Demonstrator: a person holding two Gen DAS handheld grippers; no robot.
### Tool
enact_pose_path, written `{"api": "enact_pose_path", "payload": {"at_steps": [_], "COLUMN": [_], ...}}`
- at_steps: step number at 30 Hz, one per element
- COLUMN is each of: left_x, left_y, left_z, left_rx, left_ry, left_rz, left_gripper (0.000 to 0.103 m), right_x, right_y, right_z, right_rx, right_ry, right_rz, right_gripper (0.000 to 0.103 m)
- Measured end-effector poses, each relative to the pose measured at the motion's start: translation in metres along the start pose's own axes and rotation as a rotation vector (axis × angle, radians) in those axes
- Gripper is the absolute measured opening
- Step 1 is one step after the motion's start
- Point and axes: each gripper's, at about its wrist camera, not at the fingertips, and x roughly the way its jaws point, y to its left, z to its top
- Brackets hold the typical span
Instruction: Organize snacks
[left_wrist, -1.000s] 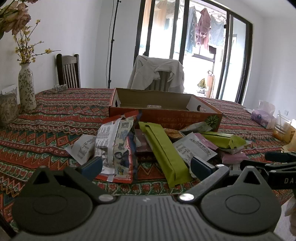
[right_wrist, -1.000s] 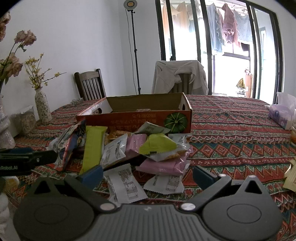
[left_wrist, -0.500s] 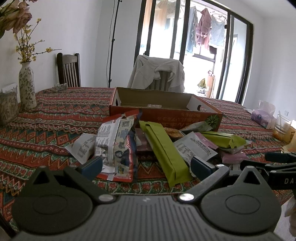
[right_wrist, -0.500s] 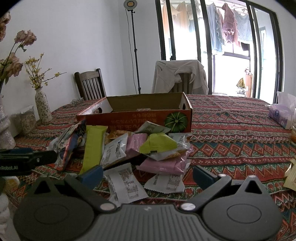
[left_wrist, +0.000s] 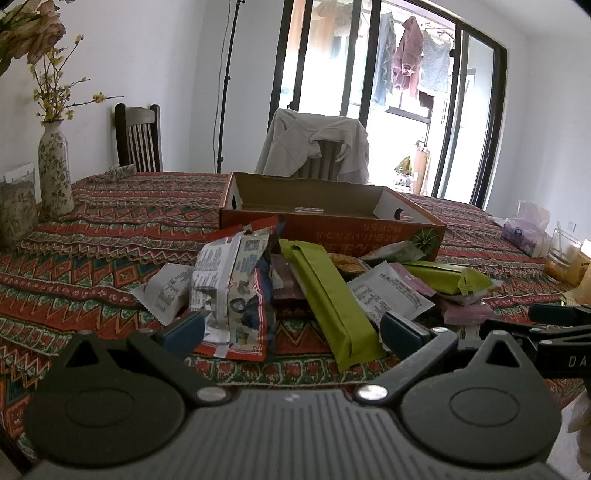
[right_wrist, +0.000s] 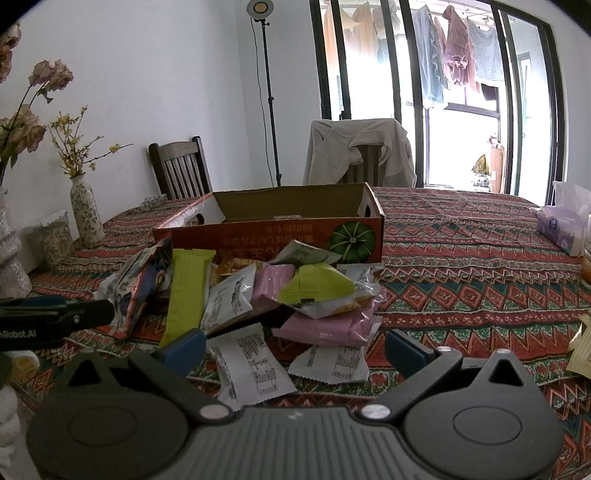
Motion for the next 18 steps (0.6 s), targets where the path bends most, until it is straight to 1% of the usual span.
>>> {"api": "enact_pose_path", "payload": {"at_steps": [16,18], "left_x": [0.001,0.0], "left_y": [0.003,0.006], "left_z": [-0.006,-0.007], "left_rx": [-0.017,-0.027], "left_ry": [0.012,0.017], "left_rz": [0.014,0.02], "left_gripper": [0.103,0.103], "right_x": [0.001,0.004], "right_y": [0.005,0.011], "right_z": [-0.002,-0.004], "right_rx": [-0.017,-0.04], "right_ry": [0.012,0.023], "right_rz": [0.006,0.006], "right_gripper": [0.103,0.1]}}
